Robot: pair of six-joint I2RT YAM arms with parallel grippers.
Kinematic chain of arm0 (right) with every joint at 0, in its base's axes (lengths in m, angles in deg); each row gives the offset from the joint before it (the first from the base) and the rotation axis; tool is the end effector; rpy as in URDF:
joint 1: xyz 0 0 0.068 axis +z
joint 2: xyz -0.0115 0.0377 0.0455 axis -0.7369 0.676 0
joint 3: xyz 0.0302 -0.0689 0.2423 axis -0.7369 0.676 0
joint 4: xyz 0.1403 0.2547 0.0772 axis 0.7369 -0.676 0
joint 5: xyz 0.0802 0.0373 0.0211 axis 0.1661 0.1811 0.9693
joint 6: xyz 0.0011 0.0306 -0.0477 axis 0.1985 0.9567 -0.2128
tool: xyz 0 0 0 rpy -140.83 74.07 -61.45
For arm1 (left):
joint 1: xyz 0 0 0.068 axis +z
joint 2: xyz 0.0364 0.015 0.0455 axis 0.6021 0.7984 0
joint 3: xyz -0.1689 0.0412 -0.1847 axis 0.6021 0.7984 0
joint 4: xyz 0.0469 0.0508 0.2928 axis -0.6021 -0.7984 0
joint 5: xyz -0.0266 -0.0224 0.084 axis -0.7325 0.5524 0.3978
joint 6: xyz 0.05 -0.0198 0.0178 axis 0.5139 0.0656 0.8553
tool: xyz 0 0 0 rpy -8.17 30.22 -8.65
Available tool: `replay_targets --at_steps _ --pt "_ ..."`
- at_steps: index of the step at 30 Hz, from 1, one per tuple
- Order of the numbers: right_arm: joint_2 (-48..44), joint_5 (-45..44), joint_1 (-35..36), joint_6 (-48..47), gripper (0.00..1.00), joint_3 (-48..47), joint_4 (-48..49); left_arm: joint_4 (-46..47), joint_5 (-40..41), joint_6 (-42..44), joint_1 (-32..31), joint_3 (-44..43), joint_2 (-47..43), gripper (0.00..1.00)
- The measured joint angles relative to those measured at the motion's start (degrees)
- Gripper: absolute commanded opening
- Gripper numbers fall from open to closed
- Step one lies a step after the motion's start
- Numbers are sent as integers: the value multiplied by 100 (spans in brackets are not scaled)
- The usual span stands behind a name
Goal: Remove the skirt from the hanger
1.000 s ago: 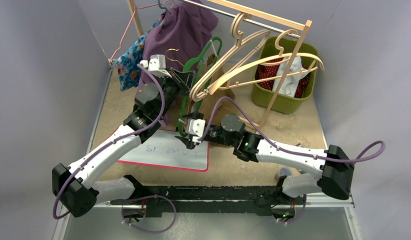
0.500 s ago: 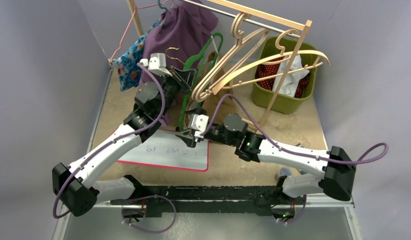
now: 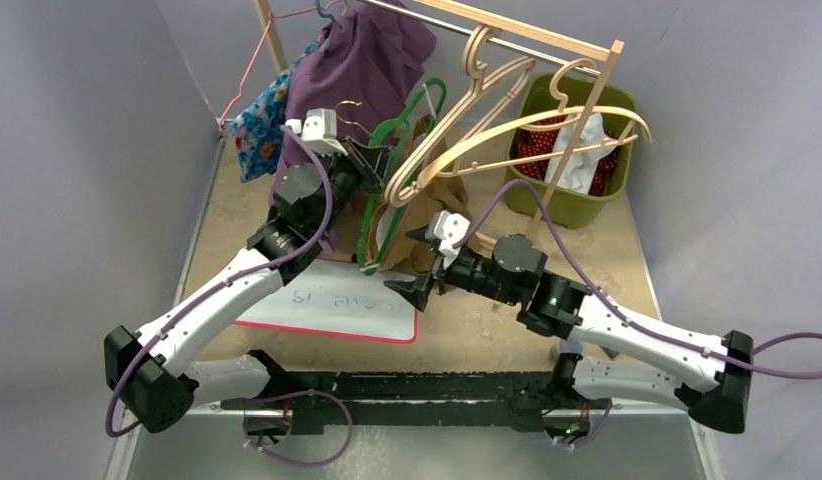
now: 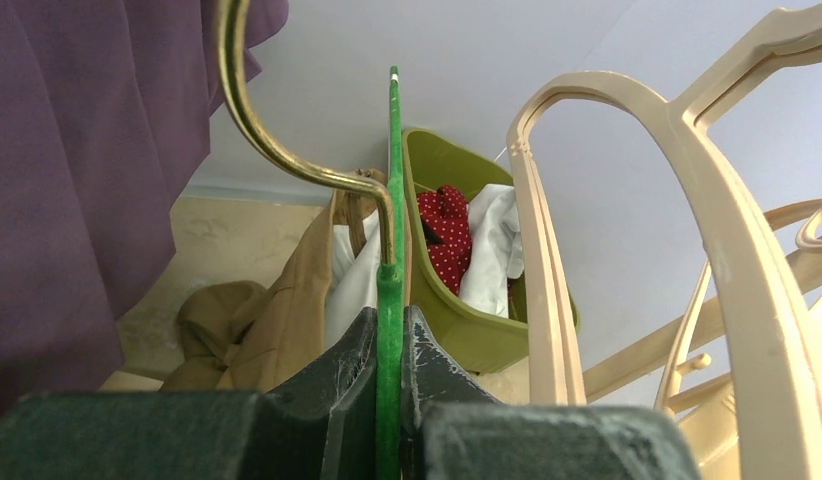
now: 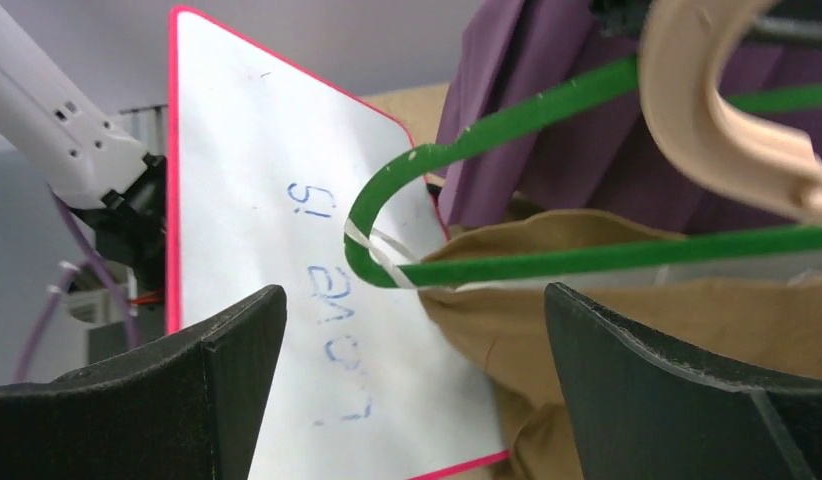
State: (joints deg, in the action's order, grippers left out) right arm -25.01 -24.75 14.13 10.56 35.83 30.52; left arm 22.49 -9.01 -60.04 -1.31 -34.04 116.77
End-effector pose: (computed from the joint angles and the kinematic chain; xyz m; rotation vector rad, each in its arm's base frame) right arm 0.1371 0.2613 0.3539 -0.9257 1.2218 0.8367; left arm 0.2643 -0.1984 0.3819 -0.1220 1.5186 -0.8654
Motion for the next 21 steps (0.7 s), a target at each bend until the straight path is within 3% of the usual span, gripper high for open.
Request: replay_targets --at_steps 5,7,14,21 --pt "-343 -160 0 1016 91 326 -157 -111 0 -94 0 -2 -37 0" --pt "-345 -20 -7 1128 93 557 -35 -127 0 -144 0 -2 -79 0" --pt "-70 343 -120 472 97 907 492 -216 -142 -275 0 -4 -275 0" --pt "382 492 -179 -695 96 1102 2002 -374 -184 -553 0 -92 -455 0"
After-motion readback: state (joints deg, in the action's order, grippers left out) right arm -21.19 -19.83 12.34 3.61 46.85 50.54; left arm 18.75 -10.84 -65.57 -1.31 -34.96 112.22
